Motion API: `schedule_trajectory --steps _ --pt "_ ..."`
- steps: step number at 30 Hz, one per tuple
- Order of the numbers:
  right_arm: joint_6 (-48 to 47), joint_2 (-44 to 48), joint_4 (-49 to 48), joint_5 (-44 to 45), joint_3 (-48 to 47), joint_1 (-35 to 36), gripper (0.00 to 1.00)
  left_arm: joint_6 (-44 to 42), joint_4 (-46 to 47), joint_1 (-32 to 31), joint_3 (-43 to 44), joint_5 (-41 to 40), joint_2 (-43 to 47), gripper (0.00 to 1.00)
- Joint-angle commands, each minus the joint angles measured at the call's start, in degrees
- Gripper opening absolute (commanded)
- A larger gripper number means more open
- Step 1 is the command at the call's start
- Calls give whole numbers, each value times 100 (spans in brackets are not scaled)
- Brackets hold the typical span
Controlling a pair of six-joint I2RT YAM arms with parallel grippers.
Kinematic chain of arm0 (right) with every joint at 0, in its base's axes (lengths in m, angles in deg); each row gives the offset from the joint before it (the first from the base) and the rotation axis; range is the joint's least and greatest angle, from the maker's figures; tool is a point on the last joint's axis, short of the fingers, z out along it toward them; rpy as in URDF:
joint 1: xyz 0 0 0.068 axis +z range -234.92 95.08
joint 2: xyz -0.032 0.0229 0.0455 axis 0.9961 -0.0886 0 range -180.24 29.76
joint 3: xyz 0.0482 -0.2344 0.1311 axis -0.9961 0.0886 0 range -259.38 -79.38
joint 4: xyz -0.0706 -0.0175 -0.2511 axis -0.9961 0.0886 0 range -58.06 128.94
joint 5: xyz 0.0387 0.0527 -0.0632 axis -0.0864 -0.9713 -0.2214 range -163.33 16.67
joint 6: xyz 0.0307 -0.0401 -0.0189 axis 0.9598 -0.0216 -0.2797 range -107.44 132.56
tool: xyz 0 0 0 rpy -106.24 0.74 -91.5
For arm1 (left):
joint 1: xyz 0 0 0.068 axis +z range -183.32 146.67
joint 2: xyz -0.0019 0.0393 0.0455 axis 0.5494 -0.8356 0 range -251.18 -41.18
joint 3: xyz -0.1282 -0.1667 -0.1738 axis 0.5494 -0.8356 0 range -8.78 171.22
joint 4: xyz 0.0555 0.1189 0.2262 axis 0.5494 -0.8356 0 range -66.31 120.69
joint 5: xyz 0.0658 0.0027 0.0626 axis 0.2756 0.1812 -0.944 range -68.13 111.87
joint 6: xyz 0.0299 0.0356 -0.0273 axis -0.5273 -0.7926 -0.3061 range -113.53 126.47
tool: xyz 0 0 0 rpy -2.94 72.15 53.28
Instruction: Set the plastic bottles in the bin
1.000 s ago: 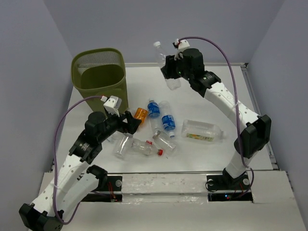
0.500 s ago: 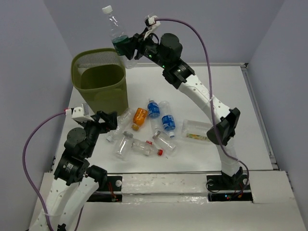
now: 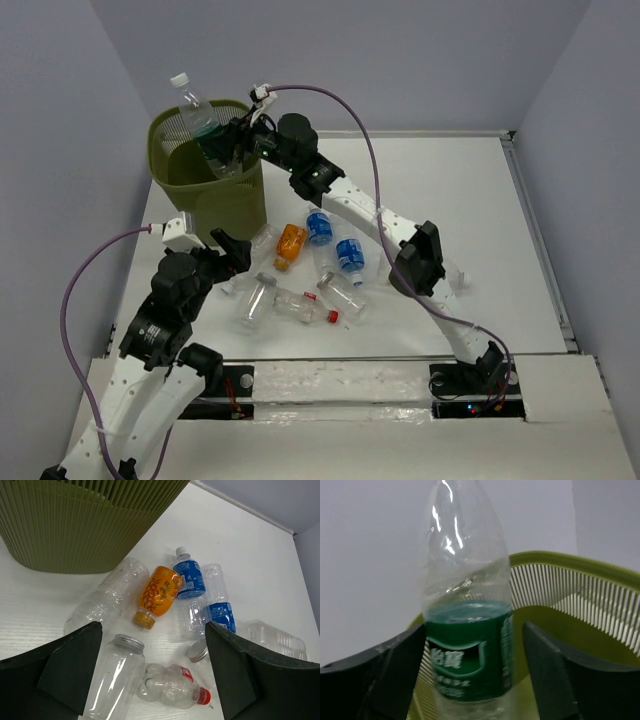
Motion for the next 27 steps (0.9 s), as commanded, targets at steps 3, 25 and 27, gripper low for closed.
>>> schedule_trajectory --steps 3,25,27 --pt "-124 845 -760 14 503 62 98 122 -37 10 285 54 -579 94" --pt "-195 6709 -1023 884 8914 62 88 -1099 263 19 856 -376 -4083 99" --pt "-195 6981 -1023 945 9186 62 88 -1196 157 19 1058 -464 -4358 99"
